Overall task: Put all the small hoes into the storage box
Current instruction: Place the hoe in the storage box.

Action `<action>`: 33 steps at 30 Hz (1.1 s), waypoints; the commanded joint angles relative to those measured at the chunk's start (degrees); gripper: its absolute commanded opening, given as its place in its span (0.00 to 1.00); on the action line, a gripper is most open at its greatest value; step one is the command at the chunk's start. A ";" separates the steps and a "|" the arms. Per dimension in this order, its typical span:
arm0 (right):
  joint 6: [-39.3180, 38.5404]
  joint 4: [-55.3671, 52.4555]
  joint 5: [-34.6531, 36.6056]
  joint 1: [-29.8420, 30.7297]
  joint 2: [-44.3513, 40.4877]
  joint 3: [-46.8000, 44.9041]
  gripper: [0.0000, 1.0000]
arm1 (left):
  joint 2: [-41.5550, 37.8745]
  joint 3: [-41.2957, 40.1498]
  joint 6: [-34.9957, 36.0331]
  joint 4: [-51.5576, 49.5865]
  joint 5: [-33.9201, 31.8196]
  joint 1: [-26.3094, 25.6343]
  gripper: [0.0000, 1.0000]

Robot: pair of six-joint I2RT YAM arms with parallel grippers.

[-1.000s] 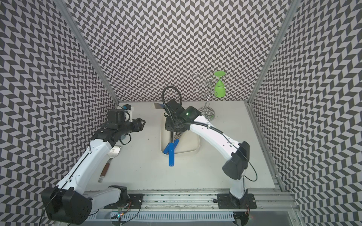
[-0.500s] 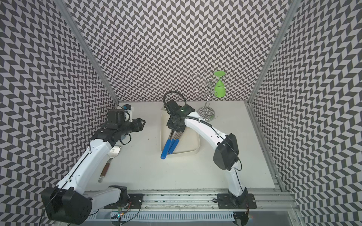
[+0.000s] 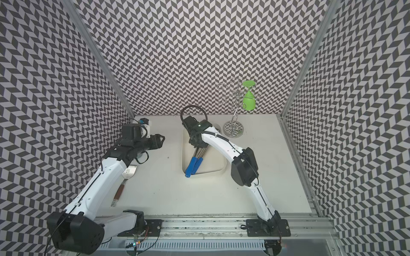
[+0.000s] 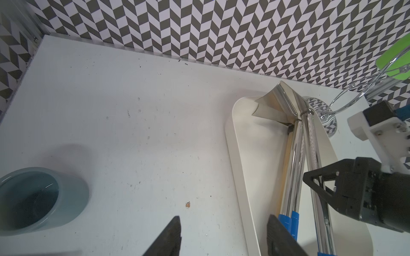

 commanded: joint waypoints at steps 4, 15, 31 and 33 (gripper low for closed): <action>0.08 1.53 5.27 -0.12 0.38 1.16 0.00 | -0.14 -0.45 0.08 2.19 0.98 0.25 0.62; 2.18 1.96 6.34 -0.86 2.31 -0.95 0.00 | 0.50 -0.38 0.05 2.34 1.40 0.26 0.62; 7.66 2.50 7.93 -1.78 4.13 -0.64 0.00 | 1.17 -0.45 -0.08 3.05 1.81 0.30 0.62; 7.61 1.93 8.64 -1.78 4.58 -0.38 0.00 | 1.19 -0.43 0.05 3.05 1.76 0.25 0.62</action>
